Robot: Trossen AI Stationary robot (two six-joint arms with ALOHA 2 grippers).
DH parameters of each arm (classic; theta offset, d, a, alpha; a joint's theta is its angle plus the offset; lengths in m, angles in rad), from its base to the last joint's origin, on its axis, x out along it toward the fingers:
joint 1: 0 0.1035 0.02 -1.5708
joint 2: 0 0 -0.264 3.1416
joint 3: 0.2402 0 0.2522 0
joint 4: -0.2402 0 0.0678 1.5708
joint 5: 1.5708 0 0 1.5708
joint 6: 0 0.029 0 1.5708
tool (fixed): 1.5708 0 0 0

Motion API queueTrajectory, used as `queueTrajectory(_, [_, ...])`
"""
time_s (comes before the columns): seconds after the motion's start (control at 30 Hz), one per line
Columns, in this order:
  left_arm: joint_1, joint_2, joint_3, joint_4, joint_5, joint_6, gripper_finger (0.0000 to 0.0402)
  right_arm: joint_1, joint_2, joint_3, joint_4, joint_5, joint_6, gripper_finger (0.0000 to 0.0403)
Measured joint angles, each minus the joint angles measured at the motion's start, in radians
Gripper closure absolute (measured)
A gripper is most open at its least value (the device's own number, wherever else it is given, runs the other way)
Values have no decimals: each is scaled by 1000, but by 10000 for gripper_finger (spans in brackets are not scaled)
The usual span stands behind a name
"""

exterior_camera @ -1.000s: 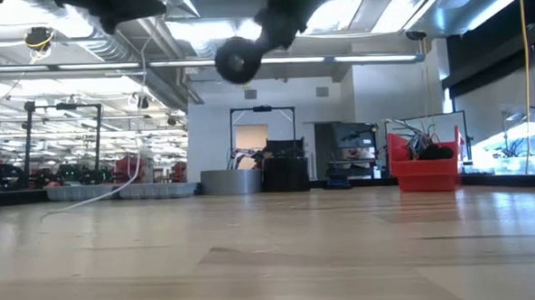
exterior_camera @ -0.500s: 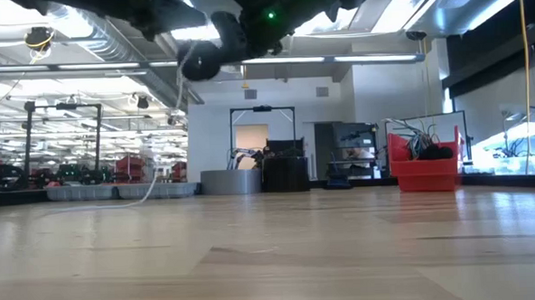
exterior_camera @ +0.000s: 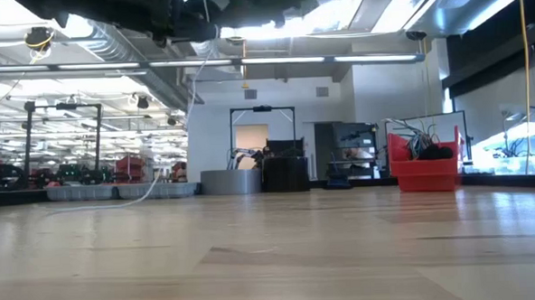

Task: Coil cords
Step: Coil the white wire onto the black spool

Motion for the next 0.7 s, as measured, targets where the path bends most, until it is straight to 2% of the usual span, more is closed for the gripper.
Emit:
queueTrajectory(0.23, [-6,-2,-2,18,3,-22,396,18,-28,0,-15,4,-23,397])
queueTrajectory(0.43, [-52,-4,-6,199,2,-20,396,21,2,7,3,-3,-14,397])
queueTrajectory(0.7, [-28,25,-7,215,-71,27,396,21,22,7,38,-70,20,397])
